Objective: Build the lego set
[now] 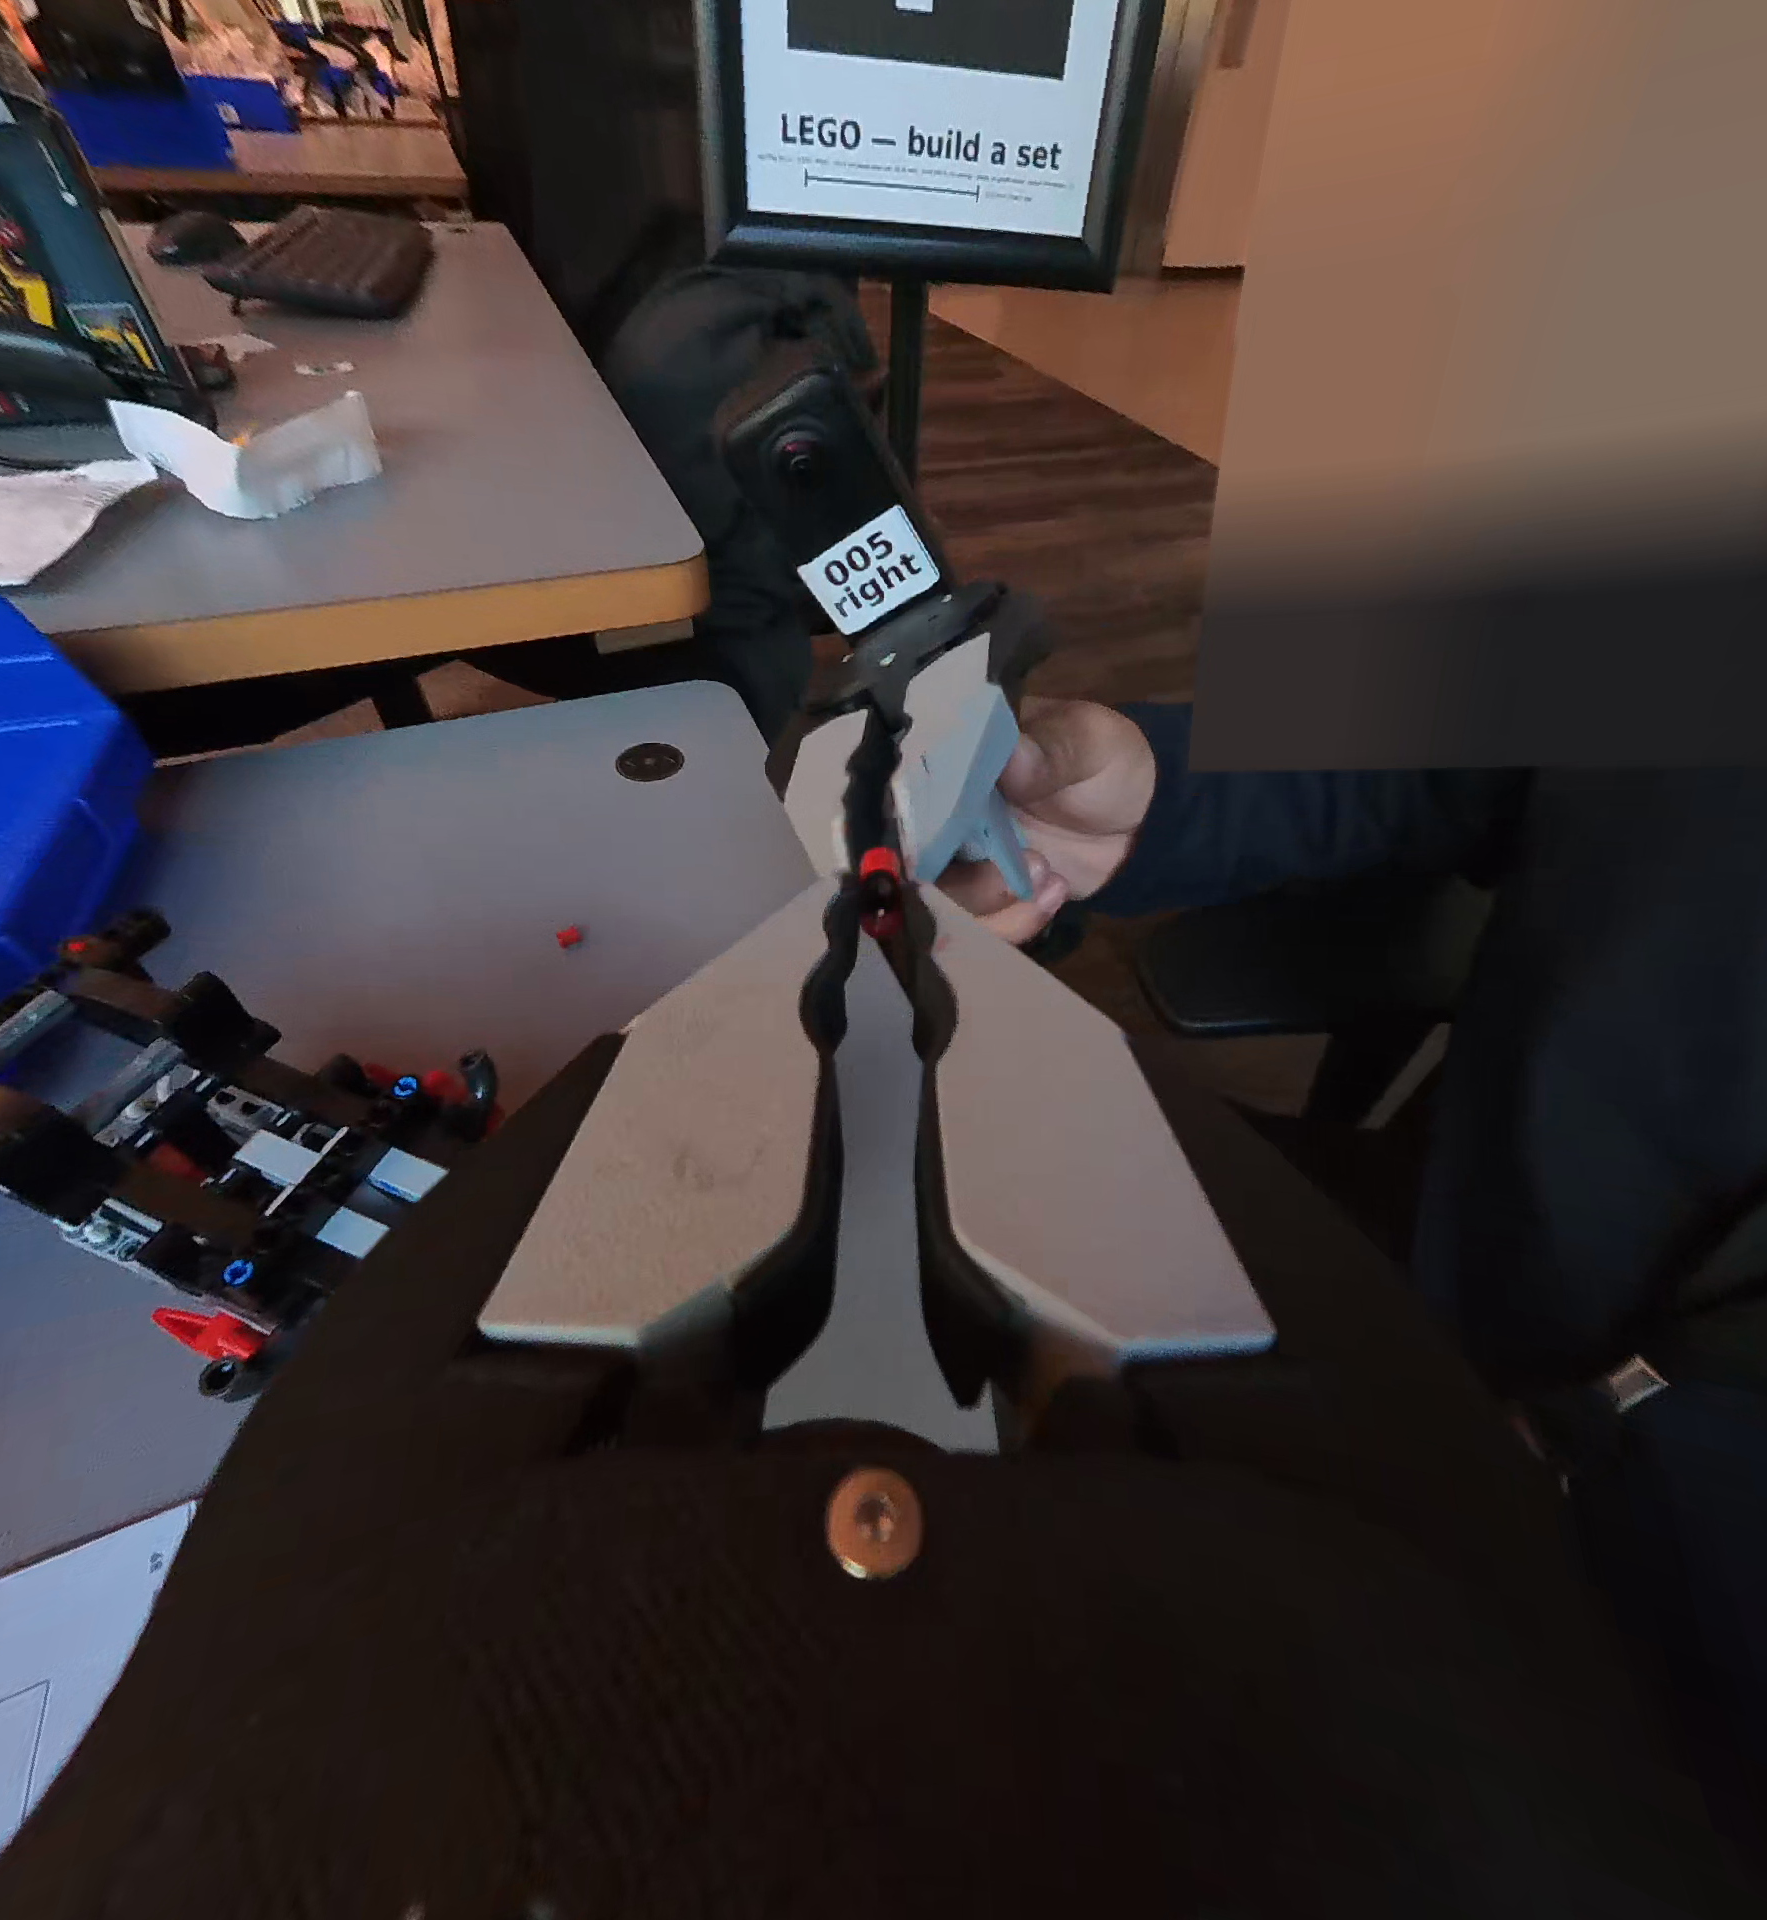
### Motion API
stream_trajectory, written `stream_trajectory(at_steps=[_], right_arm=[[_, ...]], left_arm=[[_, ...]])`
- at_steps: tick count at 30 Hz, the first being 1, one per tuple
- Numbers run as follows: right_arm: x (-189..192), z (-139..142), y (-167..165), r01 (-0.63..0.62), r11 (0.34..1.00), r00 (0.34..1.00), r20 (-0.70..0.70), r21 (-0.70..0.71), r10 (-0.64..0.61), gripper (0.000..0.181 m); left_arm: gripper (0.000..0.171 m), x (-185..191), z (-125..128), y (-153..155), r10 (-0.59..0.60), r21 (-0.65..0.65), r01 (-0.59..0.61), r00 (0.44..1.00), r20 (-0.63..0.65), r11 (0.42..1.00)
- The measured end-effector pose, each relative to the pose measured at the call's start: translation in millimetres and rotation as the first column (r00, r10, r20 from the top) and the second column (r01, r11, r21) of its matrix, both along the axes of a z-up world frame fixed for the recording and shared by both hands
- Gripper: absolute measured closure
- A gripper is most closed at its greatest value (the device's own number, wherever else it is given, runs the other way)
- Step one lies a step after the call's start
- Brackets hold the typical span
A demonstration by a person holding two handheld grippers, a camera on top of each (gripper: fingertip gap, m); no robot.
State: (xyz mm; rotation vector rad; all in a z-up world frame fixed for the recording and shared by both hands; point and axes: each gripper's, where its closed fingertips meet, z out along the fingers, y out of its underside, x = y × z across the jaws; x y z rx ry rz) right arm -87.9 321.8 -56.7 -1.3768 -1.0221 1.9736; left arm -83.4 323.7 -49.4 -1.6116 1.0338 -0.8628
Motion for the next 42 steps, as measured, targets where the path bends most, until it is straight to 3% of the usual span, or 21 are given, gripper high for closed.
stream_trajectory(at_steps=[8, 11, 15, 23, 29, 32, 35, 39, 42], right_arm=[[-4.1, 10.3, -2.2, -0.111, 0.971, 0.993, -0.067, -0.211, 0.099, 0.175], [-9.4, 2.3, -0.2, -0.113, 0.955, 0.993, -0.014, -0.273, 0.114, 0.167], [-10.9, 5.9, -2.5, -0.139, 0.94, 0.99, -0.033, -0.312, 0.135, 0.169], [-14.0, 3.7, 1.1, -0.093, 0.945, 0.995, -0.01, -0.313, 0.095, 0.174], [-22.4, -3.2, 7.2, -0.055, 0.941, 0.998, 0.018, -0.334, 0.065, 0.178], [-26.8, -5.6, 12.9, -0.031, 0.941, 0.999, 0.026, -0.337, 0.043, 0.178], [-31.4, -10.3, 18.7, -0.002, 0.95, 0.998, 0.053, -0.311, 0.019, 0.178], [-32.7, -40.7, 42.2, 0.133, 0.99, 0.963, 0.241, -0.035, -0.121, 0.181], [-12.0, -44.1, 54.1, 0.175, 0.979, 0.939, 0.283, 0.105, -0.198, 0.181]], left_arm=[[0.167, -2.6, -2.7, -1.2, 0.016, 0.062, -0.015, 1.0, -0.018, 0.998], [0.167, -3.7, -3.7, -0.9, 0.038, 0.135, -0.03, 0.998, -0.057, 0.99], [0.167, -1.7, -8.7, -3.1, 0.042, 0.18, -0.022, 0.993, -0.109, 0.983], [0.167, -1.6, -9.9, -0.2, 0.082, 0.175, -0.066, 0.993, -0.086, 0.982], [0.171, -10.4, -15.2, 7.8, 0.185, 0.256, -0.132, 0.963, -0.195, 0.958], [0.171, -14.9, -17.5, 13.4, 0.198, 0.192, -0.162, 0.963, -0.183, 0.968], [0.171, -19.0, -20.8, 19.3, 0.222, 0.171, -0.194, 0.962, -0.159, 0.966], [0.165, -46.1, -42.4, 31.5, 0.354, 0.198, -0.309, 0.898, -0.262, 0.93], [0.162, -66.9, -35.2, 14.2, 0.363, 0.113, -0.346, 0.912, -0.193, 0.931]])
